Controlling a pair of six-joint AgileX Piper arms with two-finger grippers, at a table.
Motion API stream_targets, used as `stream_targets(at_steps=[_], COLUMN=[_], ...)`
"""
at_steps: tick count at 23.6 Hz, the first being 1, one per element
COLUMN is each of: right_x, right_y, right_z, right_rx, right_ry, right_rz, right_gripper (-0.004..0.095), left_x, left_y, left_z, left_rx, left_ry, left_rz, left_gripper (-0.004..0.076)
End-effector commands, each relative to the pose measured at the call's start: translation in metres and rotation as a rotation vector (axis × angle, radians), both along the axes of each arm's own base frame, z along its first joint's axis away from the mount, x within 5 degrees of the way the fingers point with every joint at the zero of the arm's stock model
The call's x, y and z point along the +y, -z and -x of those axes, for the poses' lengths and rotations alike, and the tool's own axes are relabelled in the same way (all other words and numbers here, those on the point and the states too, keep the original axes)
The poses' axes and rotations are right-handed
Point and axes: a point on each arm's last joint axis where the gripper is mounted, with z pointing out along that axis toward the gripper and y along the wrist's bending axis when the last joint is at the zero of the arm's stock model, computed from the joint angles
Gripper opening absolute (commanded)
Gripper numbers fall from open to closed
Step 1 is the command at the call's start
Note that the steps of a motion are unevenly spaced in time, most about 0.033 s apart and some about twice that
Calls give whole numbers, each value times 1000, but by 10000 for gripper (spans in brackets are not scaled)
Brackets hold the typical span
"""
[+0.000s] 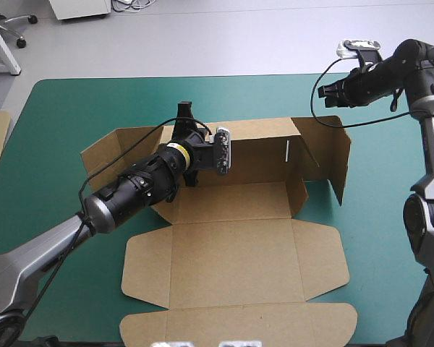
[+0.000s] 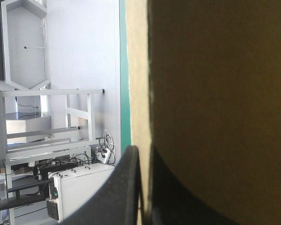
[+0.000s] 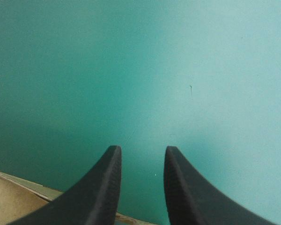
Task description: Fold the box
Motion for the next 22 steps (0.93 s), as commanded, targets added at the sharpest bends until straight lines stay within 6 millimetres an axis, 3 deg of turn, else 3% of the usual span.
stream_targets(at_steps=[1,10,22], right_x=[1,3,11], right_y=[-33,1,3], right_z=[15,7,46], right_rx=[-92,12,66], right_ry=[-14,-32,-100], right_rz=[-3,-33,-85], right_gripper=[291,291,289], left_x=[-1,-3,-3], left_y=[-24,-26,-26], left_z=[6,7,7], left_rx=[-74,-87,-85], left_ry=[39,62,60], left_rz=[67,85,89], left_gripper=[-14,-15,-15])
